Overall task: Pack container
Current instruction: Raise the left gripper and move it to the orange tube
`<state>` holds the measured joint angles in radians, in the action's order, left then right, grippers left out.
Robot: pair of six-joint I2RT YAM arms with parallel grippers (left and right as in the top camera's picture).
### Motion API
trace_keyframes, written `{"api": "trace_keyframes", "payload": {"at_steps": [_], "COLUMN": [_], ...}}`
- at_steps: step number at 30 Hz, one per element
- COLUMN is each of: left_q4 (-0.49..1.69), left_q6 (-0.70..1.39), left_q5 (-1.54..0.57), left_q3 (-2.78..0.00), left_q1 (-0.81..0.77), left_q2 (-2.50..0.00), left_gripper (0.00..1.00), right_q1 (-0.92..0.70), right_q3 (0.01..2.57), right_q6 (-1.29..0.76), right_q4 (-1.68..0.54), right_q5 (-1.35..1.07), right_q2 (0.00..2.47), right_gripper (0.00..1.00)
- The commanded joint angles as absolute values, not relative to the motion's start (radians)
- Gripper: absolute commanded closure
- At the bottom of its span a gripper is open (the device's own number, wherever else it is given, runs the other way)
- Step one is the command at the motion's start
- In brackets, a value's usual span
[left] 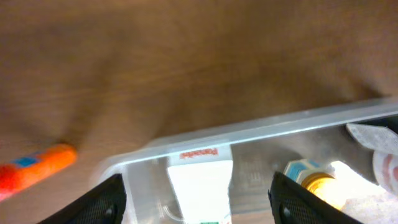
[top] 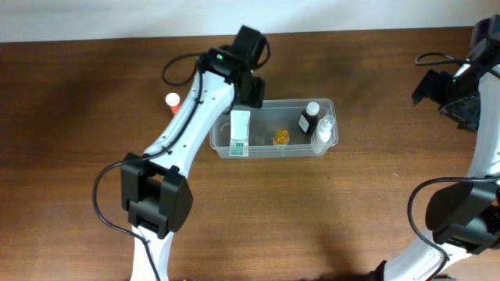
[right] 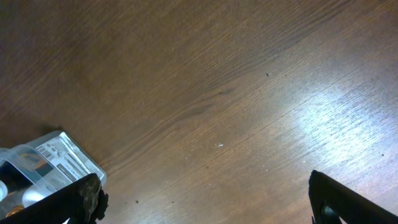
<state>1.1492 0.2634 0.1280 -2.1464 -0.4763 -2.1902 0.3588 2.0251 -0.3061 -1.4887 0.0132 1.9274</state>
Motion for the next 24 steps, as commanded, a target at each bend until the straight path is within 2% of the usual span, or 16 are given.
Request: {"api": "trace_keyframes", "payload": {"at_steps": [1,3,11,17,24], "left_q4": [1.217,1.273,1.508,1.526,1.486], "left_q6": [0.237,0.237,0.279,0.248,0.142], "left_q5": [0.252,0.297,0.315,0.109,0.025], "left_q3": [-2.277,-2.336,-2.463,-2.455,-2.445], "left_q1": [-0.454,-0.441,-0.297,-0.173,-0.128], "left_q2": [-2.192,-2.192,-2.192,-2.194,-2.194], "left_gripper": [0.13,0.01,0.01,0.01,0.01], "right_q1": [0.361,0.361,0.361,0.361,0.361], "right_q3": [2.027,2.027,2.027,2.027,2.027], "right_q6": [-0.308,-0.308,-0.308,-0.308,-0.308], "right_q4": [-1.488,-1.488,-1.488,-1.488,-1.488], "right_q5": [0.011,0.011,0.011,0.011,0.011], "right_q2": [1.92,1.92,1.92,1.92,1.92], "right_gripper": [0.02,0.02,0.02,0.02,0.02]}}
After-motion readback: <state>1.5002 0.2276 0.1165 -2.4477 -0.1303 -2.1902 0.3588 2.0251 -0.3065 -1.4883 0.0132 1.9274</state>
